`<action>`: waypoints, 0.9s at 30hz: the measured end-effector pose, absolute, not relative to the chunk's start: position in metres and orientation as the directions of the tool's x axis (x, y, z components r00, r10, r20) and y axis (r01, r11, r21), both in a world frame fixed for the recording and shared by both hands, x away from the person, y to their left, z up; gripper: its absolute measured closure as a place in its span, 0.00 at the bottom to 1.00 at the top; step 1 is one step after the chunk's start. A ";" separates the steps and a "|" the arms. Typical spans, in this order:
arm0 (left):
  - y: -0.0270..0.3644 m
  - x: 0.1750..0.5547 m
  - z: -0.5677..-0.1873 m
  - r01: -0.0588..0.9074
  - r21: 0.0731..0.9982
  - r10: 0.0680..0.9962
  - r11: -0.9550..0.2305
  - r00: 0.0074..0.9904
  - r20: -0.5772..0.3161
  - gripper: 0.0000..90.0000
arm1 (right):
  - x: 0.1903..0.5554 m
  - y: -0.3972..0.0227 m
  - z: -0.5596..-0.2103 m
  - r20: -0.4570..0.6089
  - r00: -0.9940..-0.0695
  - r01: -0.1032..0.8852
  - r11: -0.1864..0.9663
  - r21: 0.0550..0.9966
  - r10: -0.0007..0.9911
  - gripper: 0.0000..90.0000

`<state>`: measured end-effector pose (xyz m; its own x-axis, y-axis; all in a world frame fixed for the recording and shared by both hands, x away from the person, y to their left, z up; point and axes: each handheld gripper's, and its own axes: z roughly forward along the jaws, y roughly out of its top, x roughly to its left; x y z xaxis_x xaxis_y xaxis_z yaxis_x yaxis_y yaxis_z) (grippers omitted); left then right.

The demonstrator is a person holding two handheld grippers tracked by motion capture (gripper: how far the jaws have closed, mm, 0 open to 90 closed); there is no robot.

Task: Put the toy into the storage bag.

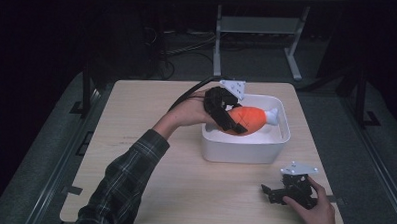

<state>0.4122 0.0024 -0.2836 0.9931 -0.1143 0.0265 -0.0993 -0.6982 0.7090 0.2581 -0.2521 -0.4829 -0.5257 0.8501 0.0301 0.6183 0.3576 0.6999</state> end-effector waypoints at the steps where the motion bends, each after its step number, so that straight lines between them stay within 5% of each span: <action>1: 0.000 0.412 -0.286 -0.095 0.707 -0.112 -0.701 0.993 0.022 0.36 | 0.258 -0.252 -0.483 0.030 -0.526 0.618 0.358 0.700 0.850 0.00; 27: -0.018 0.417 -0.308 -0.088 0.657 -0.109 -0.748 0.994 0.009 0.35 | 0.258 -0.252 -0.483 0.031 -0.526 0.619 0.357 0.700 0.850 0.00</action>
<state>0.4172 -0.0176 -0.3082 0.9940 -0.1095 0.0086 -0.0881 -0.7485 0.6573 0.2581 -0.2520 -0.4829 -0.5259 0.8500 0.0309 0.6188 0.3575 0.6995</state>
